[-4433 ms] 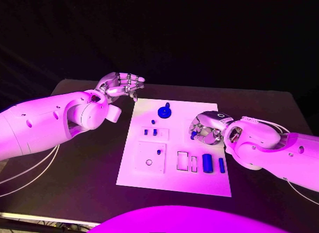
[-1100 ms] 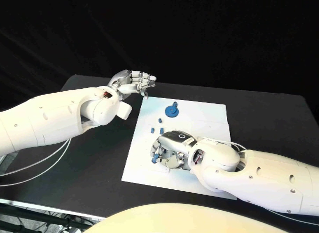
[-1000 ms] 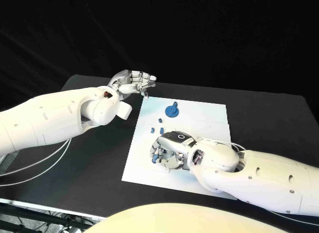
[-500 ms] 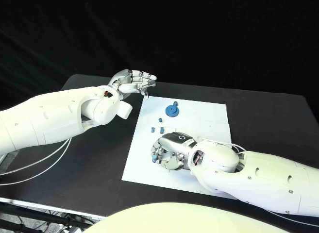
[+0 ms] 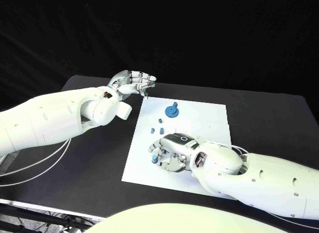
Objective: Assemble the parts on the task board
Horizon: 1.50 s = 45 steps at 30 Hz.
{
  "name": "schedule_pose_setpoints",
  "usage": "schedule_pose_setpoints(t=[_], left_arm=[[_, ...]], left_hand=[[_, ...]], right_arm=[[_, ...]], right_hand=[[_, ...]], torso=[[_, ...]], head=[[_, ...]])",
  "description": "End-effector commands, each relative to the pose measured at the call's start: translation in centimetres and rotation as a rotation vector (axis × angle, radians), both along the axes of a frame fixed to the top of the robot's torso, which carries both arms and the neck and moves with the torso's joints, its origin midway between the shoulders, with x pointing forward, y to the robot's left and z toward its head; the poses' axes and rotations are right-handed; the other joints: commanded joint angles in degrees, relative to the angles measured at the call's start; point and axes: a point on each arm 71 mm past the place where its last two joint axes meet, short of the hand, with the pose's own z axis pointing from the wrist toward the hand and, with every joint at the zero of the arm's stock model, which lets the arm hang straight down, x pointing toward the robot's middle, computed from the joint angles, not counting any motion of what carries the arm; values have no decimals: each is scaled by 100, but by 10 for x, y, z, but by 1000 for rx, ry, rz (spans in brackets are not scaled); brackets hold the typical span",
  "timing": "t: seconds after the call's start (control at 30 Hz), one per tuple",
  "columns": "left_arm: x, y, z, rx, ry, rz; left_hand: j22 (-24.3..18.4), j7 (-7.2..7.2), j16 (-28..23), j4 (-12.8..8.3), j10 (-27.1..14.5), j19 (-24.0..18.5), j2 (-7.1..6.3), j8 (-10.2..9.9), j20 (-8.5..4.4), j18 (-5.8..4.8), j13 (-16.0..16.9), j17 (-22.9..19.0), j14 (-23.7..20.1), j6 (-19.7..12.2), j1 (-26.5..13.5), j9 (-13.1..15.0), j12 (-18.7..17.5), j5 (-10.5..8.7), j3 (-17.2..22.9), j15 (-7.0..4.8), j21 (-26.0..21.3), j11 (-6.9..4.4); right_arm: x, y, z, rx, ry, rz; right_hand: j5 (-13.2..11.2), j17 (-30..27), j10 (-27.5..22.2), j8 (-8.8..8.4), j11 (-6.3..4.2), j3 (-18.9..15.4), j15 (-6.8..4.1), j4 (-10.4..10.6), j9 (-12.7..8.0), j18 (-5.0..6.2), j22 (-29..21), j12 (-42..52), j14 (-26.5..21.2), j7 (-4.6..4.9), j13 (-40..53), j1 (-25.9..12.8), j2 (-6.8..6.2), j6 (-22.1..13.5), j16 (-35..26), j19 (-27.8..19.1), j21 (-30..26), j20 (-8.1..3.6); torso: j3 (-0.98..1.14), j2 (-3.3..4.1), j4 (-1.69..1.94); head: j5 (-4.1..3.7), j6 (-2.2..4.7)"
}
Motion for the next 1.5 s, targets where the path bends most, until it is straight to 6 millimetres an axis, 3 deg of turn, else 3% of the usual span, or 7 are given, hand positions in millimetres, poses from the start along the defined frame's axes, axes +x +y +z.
schedule_pose_setpoints(t=[0.03, 0.5, 0.73, 0.8, 0.9, 1.03, 1.5], left_arm=[[0, -2, 1, -6, -2, -16], [-1, -1, 0, -4, 1, -16], [-1, 1, 0, -2, 2, -14], [-1, 0, 0, -4, 0, -14], [-1, 1, 0, -5, -3, -13], [-1, 0, 0, -7, -5, -13], [-2, 0, 0, -11, -9, -17]], left_hand=[[-10, 24, 31, 26, -38, 8, 9, 35, 22, 88, -13, -10, -17, -18, -23, -14, 33, 4, -18, 41, -32, 9], [-11, 24, 31, 27, -43, 7, 7, 36, 23, 88, -17, -12, -19, -24, -25, -19, 36, 4, -20, 42, -34, 10], [-12, 26, 31, 29, -47, 7, 1, 34, 23, 88, -20, -14, -21, -31, -29, -22, 37, 3, -24, 43, -35, 12], [-13, 27, 31, 33, -51, 6, -3, 34, 24, 87, -22, -15, -23, -36, -34, -26, 38, 2, -28, 44, -37, 14], [-13, 27, 31, 33, -51, 6, -3, 34, 24, 87, -22, -15, -23, -36, -34, -26, 38, 2, -28, 44, -37, 14], [-13, 27, 31, 33, -51, 6, -3, 34, 24, 87, -22, -15, -23, -36, -34, -26, 38, 2, -28, 44, -37, 14], [-16, 20, 31, 33, -60, 4, -15, 41, 26, 87, -29, -19, -28, -40, -37, -33, 45, 1, -38, 46, -42, 12]], right_arm=[[-1, -3, 6, 41, -17, -10], [32, -73, 49, 257, 64, -229], [47, -129, 60, 277, 241, -433], [46, -145, 60, 252, 283, -485], [42, -165, 57, 199, 333, -554], [35, -187, 51, 127, 353, -634], [7, -211, 26, -47, 342, -730]], right_hand=[[37, -1, -57, -25, 2, -36, 21, -1, -31, -36, 185, 43, 201, -5, 11, 15, -60, -80, -13, -15, -17, -10], [241, -120, 262, 310, 47, -140, 45, -89, 63, -40, 179, 579, 181, 285, 244, 111, 11, 659, -65, -24, -102, -16], [581, 198, 718, 696, -164, -952, -110, 388, 209, -55, 286, 1525, 253, 30, 882, -574, -233, 1179, 77, 51, 102, -100], [684, 170, 669, 881, -252, -1327, -185, 555, 360, -96, 376, 2452, 257, -47, 1678, -555, -184, 1182, 71, 128, 286, -183], [714, 789, 978, 1144, -277, -1902, -196, 977, 630, -184, 613, 6197, 385, -114, 5716, -347, 20, 1007, 328, 327, 790, -218], [670, 1225, 1452, 1270, -241, -2477, -175, 1207, 778, -239, 753, 7589, 451, -46, 7386, -311, 233, 833, 483, 433, 1095, -184], [835, 1307, 1396, 1382, -260, -3531, -179, 1234, 866, -244, 822, 7572, 458, -72, 7438, -563, 606, 873, 512, 449, 1136, -179]], torso=[[-3, -2, -3], [-13, -22, -12], [-5, -34, -80], [-4, -41, -106], [5, -45, -130], [4, -66, -158], [-11, -69, -154]], head=[[-2, 6], [-169, 144], [-292, 214], [-363, 216], [-414, 208], [-499, 184], [-694, 180]])
